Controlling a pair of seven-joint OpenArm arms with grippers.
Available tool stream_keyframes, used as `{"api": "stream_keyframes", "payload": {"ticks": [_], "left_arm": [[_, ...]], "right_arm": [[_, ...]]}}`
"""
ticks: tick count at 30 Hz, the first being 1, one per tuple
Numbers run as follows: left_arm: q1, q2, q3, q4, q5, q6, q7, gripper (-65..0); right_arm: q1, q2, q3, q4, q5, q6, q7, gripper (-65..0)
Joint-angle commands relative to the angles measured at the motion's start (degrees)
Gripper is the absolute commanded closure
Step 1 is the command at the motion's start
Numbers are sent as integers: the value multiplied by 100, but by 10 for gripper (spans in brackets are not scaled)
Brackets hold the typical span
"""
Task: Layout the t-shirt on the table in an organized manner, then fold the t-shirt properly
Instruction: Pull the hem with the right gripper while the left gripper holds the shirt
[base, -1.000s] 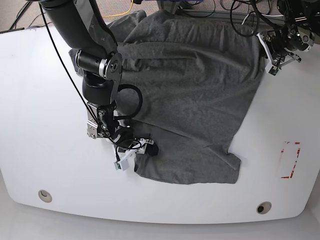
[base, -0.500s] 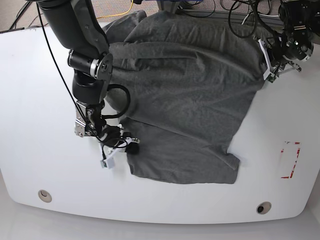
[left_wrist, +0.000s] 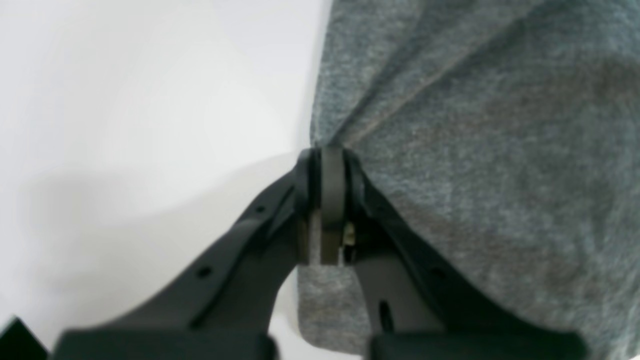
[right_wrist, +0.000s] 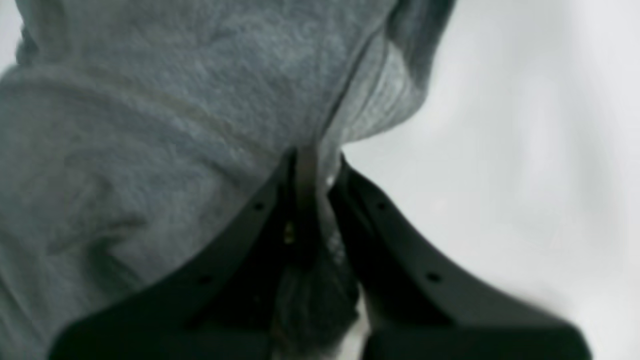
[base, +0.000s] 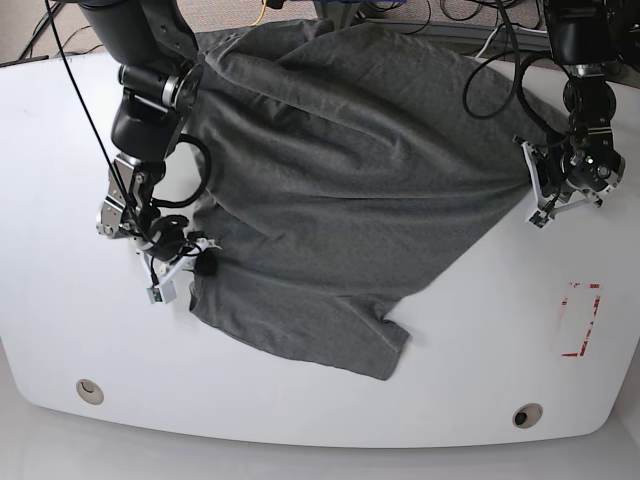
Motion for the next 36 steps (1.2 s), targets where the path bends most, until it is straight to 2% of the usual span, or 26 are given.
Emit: {"api": "stream_keyframes", "payload": {"ticks": [1, 5, 10, 13, 15, 21, 23, 30, 36], "left_arm": [[-238, -86, 225, -243, 57, -17, 168, 0], [-634, -200, 594, -524, 57, -17, 124, 0], [-968, -367, 1077, -796, 66, -17, -272, 0], [-1108, -429, 1271, -963, 83, -17, -386, 0], [-1187, -429, 1350, -1034, 83, -17, -404, 0], [-1249, -429, 1464, -1087, 83, -17, -430, 0], [-1249, -429, 1464, -1087, 83, -17, -430, 0], [-1231, -429, 1464, -1087, 83, -17, -430, 0], [-1231, -420, 1464, -1078, 83, -17, -430, 0]], "right_arm": [[-226, 54, 12, 744, -119, -47, -452, 0], [-674, -78, 12, 1623, -119, -47, -874, -2], [-1254, -245, 12, 2643, -119, -47, -1261, -24], [-1483, -315, 12, 3127, -119, -47, -1296, -120], [-1580, -324, 12, 3390, -128, -47, -1305, -217], [-1597, -315, 20, 3971, -180, -47, -1349, -571], [-1553, -298, 12, 3979, -180, -47, -1340, -650], [-929, -7, 20, 3311, -128, -47, -1261, -650], [-279, 256, 20, 1817, -128, -47, -522, -650]]}}
